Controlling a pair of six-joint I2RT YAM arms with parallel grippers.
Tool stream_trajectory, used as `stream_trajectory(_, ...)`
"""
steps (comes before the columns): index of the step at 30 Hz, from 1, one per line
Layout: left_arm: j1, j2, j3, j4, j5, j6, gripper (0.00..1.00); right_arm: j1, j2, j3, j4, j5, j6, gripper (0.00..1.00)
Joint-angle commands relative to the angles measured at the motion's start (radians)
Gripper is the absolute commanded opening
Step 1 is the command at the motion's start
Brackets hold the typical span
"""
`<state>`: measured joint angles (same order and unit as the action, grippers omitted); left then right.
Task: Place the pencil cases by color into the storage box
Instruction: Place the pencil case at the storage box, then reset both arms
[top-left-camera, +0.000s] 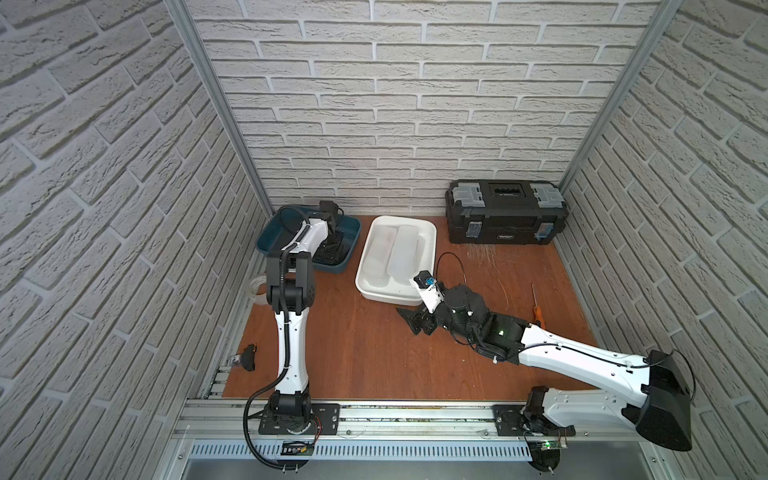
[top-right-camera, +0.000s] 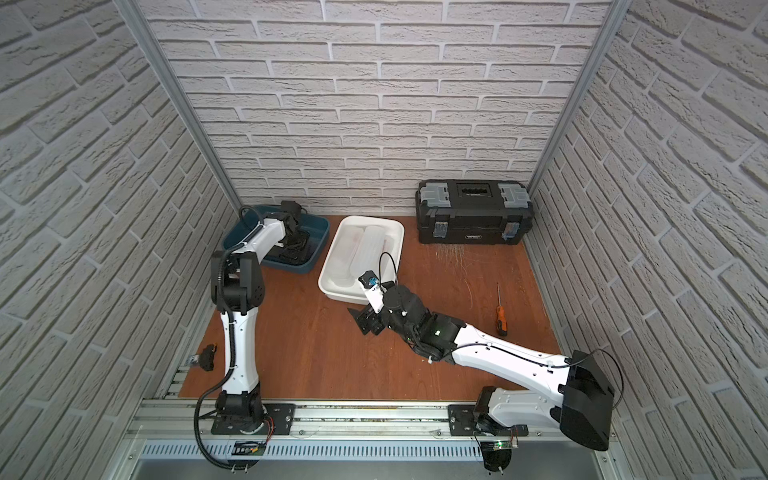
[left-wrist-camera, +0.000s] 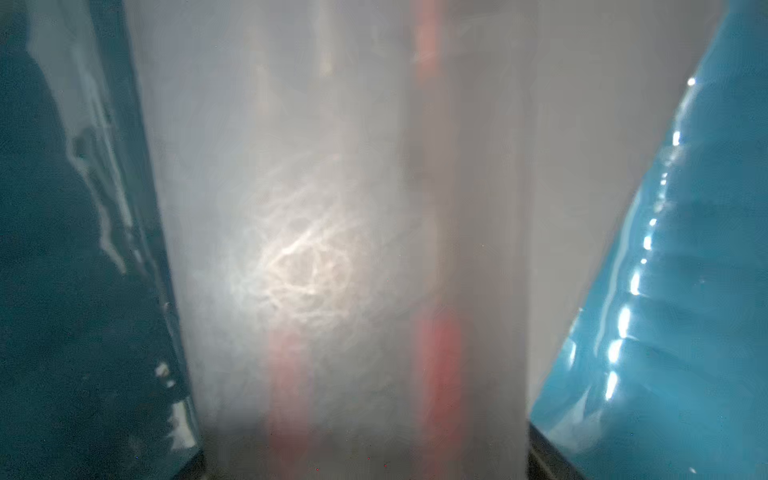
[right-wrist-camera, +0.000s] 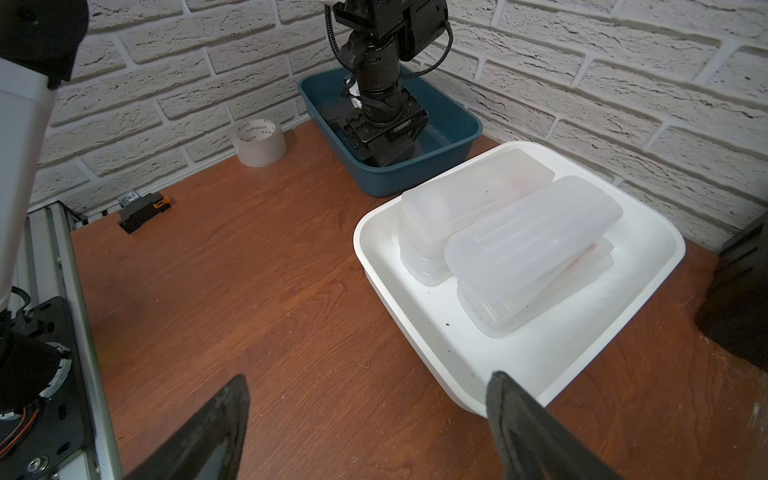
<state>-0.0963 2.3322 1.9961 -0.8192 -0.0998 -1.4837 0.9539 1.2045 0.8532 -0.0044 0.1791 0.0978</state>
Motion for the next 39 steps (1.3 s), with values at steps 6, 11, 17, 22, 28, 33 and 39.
stream_trajectory(6,-0.003,0.007,0.071,-0.050,0.013,0.068,0.87,0.005,0.004,-0.001,0.017,0.000,0.012,0.89)
stream_trajectory(11,-0.003,-0.061,0.035,-0.049,0.006,0.080,0.91,0.006,0.004,-0.001,0.020,-0.003,0.014,0.89)
stream_trajectory(17,-0.002,-0.172,-0.132,0.043,0.029,0.073,0.91,0.005,0.007,-0.002,0.020,-0.015,0.021,0.89)
stream_trajectory(22,-0.002,-0.258,-0.254,0.124,0.059,0.071,0.91,0.006,0.003,-0.007,0.021,-0.017,0.023,0.89)
stream_trajectory(28,-0.006,-0.328,-0.309,0.182,0.089,0.097,0.91,0.005,0.004,-0.008,0.018,-0.013,0.022,0.89)
stream_trajectory(33,-0.008,-0.382,-0.310,0.208,0.098,0.173,0.92,0.006,0.006,-0.005,0.014,0.002,0.018,0.89)
stream_trajectory(39,-0.007,-0.405,-0.178,0.091,0.086,0.348,0.93,-0.002,0.000,0.035,-0.034,0.003,0.028,0.90)
